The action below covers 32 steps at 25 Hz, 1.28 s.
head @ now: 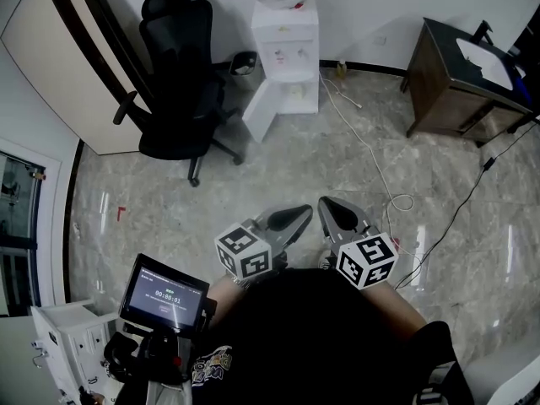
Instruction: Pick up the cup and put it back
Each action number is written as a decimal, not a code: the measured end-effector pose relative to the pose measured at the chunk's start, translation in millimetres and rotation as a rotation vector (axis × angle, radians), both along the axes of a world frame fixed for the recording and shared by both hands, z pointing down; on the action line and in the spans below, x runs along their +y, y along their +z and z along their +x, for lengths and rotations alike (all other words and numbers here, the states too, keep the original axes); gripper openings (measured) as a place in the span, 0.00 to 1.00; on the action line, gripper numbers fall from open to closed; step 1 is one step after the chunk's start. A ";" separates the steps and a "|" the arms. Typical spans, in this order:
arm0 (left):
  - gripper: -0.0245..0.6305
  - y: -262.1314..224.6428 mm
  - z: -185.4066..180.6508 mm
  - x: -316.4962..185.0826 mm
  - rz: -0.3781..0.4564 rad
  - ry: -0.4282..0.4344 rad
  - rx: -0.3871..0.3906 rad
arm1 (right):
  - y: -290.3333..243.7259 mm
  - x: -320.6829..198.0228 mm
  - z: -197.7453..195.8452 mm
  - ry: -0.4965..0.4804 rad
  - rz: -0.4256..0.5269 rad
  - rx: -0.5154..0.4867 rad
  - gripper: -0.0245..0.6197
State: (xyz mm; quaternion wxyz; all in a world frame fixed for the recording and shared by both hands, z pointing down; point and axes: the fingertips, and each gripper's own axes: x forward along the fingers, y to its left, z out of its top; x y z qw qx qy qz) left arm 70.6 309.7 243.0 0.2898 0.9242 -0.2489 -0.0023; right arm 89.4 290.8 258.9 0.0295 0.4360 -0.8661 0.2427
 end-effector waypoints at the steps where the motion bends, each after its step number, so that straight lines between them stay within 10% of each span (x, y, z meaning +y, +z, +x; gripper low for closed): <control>1: 0.04 2.5 7.8 -0.3 -0.006 -0.008 -0.002 | 1.3 -0.6 7.4 -0.007 -0.001 -0.002 0.05; 12: 0.04 25.9 35.3 -41.2 -0.078 -0.111 0.037 | 20.0 -41.9 54.2 -0.013 -0.052 -0.013 0.05; 32: 0.04 51.2 -81.4 -319.8 -0.165 -0.145 0.066 | 23.3 -326.3 -48.3 -0.002 -0.075 0.055 0.06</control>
